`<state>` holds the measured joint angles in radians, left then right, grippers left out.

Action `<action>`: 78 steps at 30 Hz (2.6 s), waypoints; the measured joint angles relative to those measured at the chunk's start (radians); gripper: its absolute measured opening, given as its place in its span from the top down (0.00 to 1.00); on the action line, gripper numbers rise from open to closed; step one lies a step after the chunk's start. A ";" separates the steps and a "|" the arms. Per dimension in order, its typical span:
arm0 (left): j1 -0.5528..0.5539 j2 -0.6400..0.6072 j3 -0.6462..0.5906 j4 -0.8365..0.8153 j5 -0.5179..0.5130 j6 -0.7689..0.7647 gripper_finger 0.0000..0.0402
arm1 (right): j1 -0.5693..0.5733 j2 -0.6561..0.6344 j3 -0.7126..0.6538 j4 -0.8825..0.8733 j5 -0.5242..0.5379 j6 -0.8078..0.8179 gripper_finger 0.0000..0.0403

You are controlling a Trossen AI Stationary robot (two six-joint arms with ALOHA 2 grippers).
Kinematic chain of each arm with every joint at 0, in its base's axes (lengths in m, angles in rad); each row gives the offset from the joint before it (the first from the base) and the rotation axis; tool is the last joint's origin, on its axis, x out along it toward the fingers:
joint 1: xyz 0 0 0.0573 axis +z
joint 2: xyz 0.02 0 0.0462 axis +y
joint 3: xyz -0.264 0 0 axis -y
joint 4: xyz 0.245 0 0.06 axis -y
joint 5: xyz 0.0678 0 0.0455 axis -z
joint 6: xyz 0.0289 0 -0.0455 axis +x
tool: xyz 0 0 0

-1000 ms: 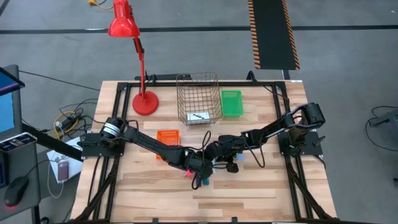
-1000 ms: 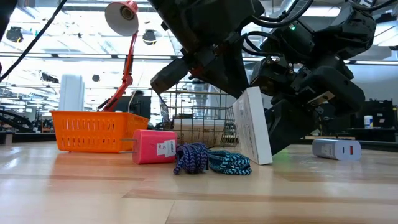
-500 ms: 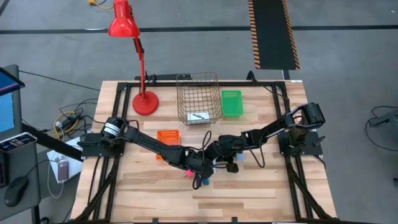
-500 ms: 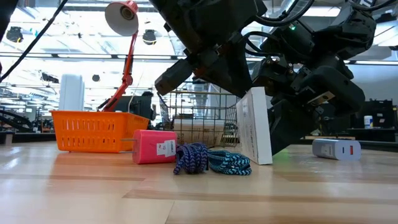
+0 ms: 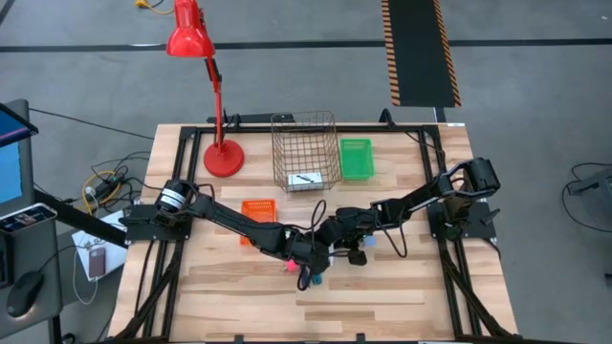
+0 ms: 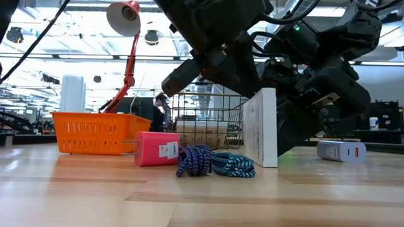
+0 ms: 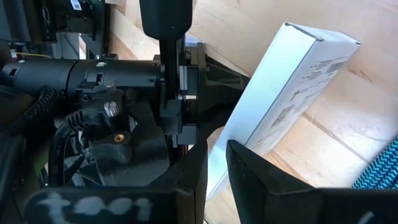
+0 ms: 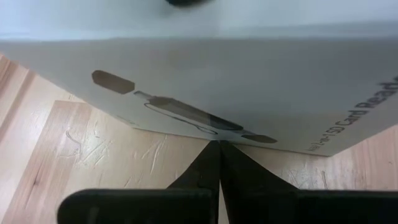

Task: Pick and place items into bin
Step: Put the card reader box into the wire basket

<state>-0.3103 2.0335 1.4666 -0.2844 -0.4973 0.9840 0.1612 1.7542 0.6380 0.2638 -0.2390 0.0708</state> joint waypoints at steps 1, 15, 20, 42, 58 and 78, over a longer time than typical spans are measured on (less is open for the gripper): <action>0.000 0.000 0.000 0.001 0.000 0.000 0.86 | 0.000 0.000 0.000 0.000 0.000 0.000 1.00; -0.001 0.000 0.000 0.010 -0.001 0.001 0.86 | 0.000 0.000 0.000 0.000 0.000 0.000 1.00; -0.001 0.000 0.000 0.011 -0.009 0.001 0.86 | 0.000 0.000 0.000 0.000 0.000 0.000 1.00; -0.002 -0.001 0.001 0.011 -0.041 0.001 0.86 | 0.000 0.000 0.000 0.000 0.000 0.000 1.00; -0.034 -0.003 0.002 -0.039 -0.093 0.071 0.86 | 0.000 0.000 0.000 -0.001 0.000 -0.001 1.00; -0.039 -0.003 0.002 -0.041 -0.112 0.176 0.71 | 0.000 0.000 0.000 -0.001 0.000 -0.001 1.00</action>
<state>-0.3492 2.0304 1.4689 -0.3252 -0.6089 1.1599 0.1616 1.7542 0.6380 0.2626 -0.2388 0.0700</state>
